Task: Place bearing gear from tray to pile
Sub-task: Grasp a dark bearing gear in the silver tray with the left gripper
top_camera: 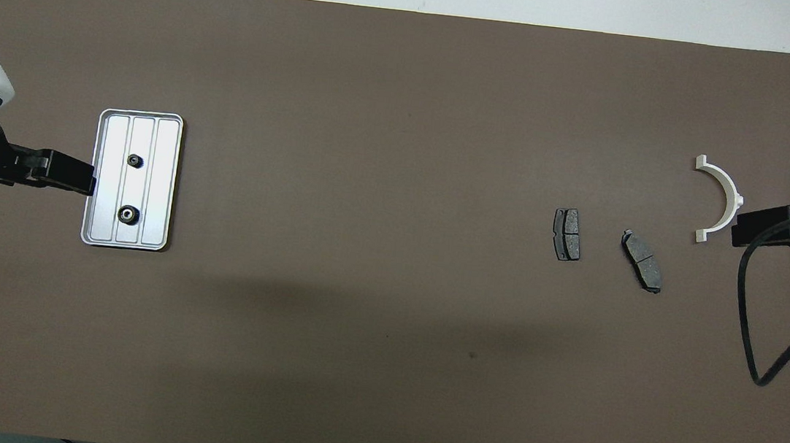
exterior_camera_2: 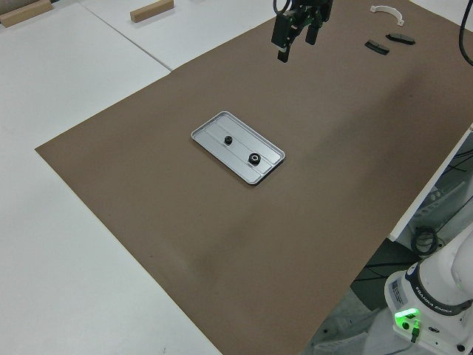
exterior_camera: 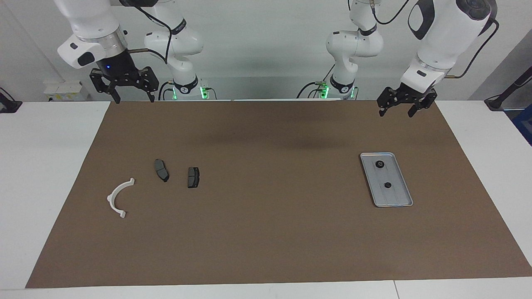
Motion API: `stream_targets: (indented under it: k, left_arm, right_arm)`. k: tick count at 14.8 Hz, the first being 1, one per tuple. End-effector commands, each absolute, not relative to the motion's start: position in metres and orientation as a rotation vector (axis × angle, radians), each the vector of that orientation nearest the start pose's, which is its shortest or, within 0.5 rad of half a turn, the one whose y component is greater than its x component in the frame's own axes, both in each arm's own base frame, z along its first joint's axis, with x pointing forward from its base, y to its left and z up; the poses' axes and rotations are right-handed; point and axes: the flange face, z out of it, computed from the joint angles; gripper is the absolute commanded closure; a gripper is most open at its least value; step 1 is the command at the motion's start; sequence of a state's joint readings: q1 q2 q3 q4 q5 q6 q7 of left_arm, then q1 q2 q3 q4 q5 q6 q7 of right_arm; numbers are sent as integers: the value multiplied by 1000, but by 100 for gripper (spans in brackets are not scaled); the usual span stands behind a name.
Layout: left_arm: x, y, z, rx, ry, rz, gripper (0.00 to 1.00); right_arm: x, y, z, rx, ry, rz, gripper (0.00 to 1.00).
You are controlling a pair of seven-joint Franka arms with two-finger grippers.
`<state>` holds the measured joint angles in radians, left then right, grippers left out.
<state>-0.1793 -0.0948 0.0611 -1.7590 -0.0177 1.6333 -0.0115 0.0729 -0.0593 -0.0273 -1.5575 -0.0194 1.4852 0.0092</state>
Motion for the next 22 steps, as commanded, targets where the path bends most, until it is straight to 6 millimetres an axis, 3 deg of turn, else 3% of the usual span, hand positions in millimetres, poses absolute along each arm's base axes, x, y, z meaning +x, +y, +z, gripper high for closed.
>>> stream_targets:
  k: [1, 6, 9, 11, 16, 19, 22]
  left_arm:
    - [517, -68, 596, -3167, 192, 62, 0]
    - [507, -68, 589, -3165, 168, 94, 0]
    - [507, -47, 579, -3166, 127, 35, 1]
    - [510, -31, 551, -3168, 102, -25, 1]
    - [527, -14, 455, -3160, 128, 2, 1]
    - [537, -8, 416, -3155, 133, -8, 2]
    - [535, 2, 376, -3151, 113, -52, 2]
  right_arm:
    - [523, 19, 659, -3131, -73, 3, 0]
    - [523, 19, 659, -3131, -73, 5, 0]
    - [523, 18, 659, -3133, -73, 7, 0]
    - [523, 19, 659, -3131, -73, 7, 0]
    - [523, 18, 659, -3133, -73, 7, 0]
    - [522, 19, 659, -3131, -73, 10, 0]
    - [522, 18, 659, -3133, -73, 10, 0]
